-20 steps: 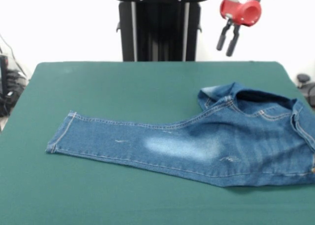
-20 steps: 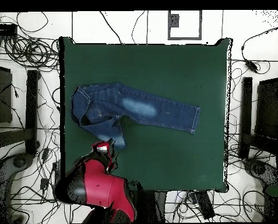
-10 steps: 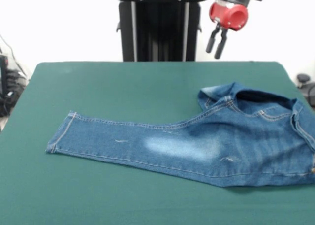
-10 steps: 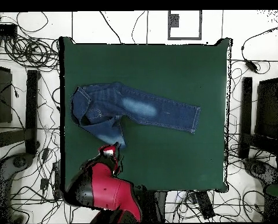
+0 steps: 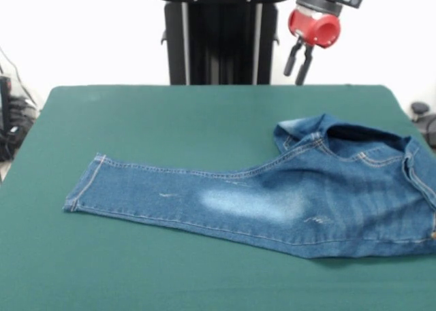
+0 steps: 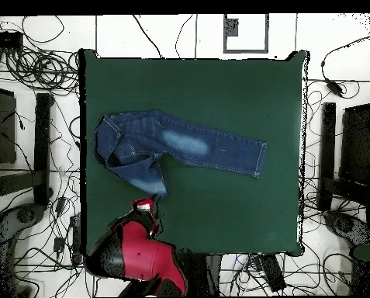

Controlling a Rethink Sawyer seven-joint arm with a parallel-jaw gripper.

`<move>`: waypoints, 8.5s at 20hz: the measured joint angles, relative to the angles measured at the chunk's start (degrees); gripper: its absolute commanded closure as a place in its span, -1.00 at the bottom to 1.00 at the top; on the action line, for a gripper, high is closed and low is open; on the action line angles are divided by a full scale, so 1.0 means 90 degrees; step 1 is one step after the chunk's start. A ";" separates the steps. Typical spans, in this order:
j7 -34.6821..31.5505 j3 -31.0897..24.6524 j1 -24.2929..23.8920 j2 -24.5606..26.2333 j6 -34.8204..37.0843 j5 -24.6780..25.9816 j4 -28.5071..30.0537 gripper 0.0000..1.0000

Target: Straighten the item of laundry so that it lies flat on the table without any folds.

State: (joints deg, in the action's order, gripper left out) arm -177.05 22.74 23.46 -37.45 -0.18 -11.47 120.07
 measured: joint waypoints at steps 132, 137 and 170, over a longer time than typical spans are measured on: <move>0.0000 -0.0875 -0.0909 -0.0494 0.2224 -0.0940 -0.0714 -1.00; 0.0000 -0.0805 -0.0916 -0.0359 0.2565 -0.0894 -0.1073 -1.00; 0.0000 -0.0555 -0.0983 0.1445 0.2629 -0.0896 -0.2301 -1.00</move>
State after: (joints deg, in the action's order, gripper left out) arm -177.05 17.75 14.62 -24.44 23.48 -19.54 99.36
